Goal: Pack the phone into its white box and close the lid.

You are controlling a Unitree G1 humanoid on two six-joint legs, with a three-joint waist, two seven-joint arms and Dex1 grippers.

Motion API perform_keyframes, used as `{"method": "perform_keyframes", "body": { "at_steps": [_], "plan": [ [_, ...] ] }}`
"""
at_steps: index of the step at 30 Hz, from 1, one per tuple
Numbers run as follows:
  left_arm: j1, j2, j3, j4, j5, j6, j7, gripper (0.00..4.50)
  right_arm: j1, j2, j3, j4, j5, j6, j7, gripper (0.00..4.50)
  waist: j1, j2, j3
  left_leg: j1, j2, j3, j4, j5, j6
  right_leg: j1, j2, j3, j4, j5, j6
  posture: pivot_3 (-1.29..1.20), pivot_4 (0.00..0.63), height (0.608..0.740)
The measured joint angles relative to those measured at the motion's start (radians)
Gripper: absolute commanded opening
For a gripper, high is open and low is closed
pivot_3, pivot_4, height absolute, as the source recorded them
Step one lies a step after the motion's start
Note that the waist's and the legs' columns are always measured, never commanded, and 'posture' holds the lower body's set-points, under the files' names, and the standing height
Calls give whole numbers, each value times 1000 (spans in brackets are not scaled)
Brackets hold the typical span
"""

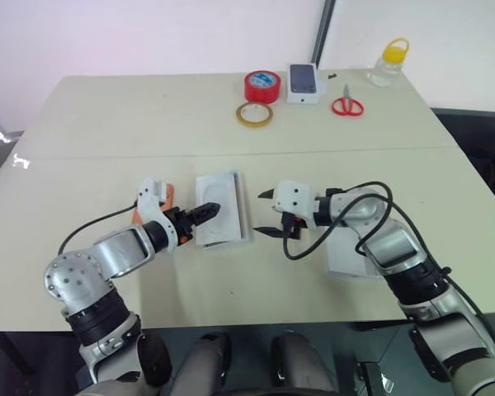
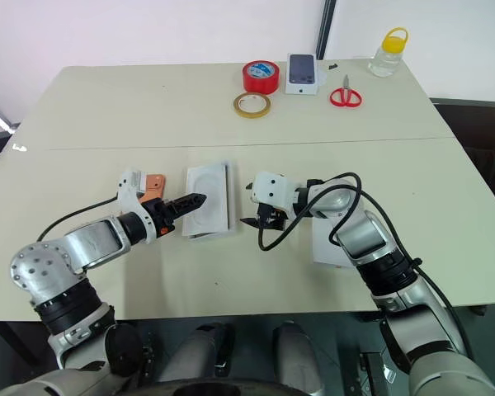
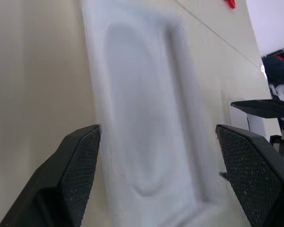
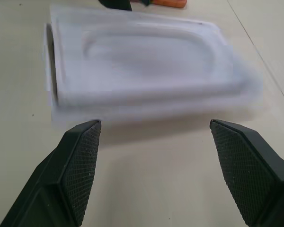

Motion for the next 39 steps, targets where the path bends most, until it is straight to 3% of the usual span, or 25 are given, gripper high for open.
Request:
{"method": "perform_keyframes", "body": {
  "at_steps": [6, 9, 14, 15, 18, 21, 30, 36, 39],
  "plan": [
    [-45, 52, 5, 1, -83, -27, -3, 4178, -28, 20, -6, 21, 2, 19, -23, 3865, -2, 0, 0, 0, 0, 0, 0, 0, 0, 0, 0, 0, 0, 0, 0, 0, 150, 740],
    [-34, 107, -8, -2, -99, -70, -20, 4239, -58, 61, -24, 49, 7, 58, -58, 3018, -7, 0, 0, 0, 0, 0, -1, 0, 0, -1, 0, 0, 1, 0, 0, 0, 150, 740],
    [134, 401, -167, -51, 83, -265, -239, 4239, -121, 162, -36, 70, 16, 176, -126, 360, -15, 0, 0, 0, 0, 0, -3, 1, -1, -2, 1, 1, 0, 0, -1, 0, 150, 740],
    [189, 478, -218, -61, 143, -340, -315, 4239, -126, 184, -25, 77, 12, 196, -140, 30, -18, 0, 0, 0, 1, 0, -3, 1, -1, -2, 1, 1, 0, 0, -1, 0, 150, 740],
    [325, 634, -321, -74, 318, -563, -530, 4239, -137, 256, 11, 108, -7, 243, -191, 30, -19, 1, 0, 0, 0, 0, -4, 1, -2, -2, 0, 1, 0, 0, -1, 0, 150, 740],
    [411, 703, -371, -81, 416, -737, -702, 4239, -156, 290, 77, 132, -38, 289, -213, 30, -9, 2, 1, 0, 0, 0, -4, 1, -2, -3, 0, 1, -1, 0, -1, 0, 150, 740],
    [535, 730, -388, -73, 506, -880, -870, 4239, -191, 323, 187, 200, -89, 394, -212, 30, -5, 3, 1, 0, 0, 0, -5, 1, -1, -4, 0, 1, -2, 0, -1, 0, 150, 740],
    [541, 694, -381, -73, 501, -868, -860, 4239, -180, 260, 212, 137, -111, 384, -188, 30, -4, 3, 1, 0, 0, 0, -5, 0, 0, -3, 0, 1, -2, 0, -1, 0, 150, 740],
    [488, 643, -339, -22, 482, -795, -773, 4239, -177, 267, 198, 120, -110, 357, -199, 30, -8, 3, 1, 0, 1, 0, -5, 0, 0, -4, 0, 1, 0, 0, -1, 0, 150, 740]
  ]
}}
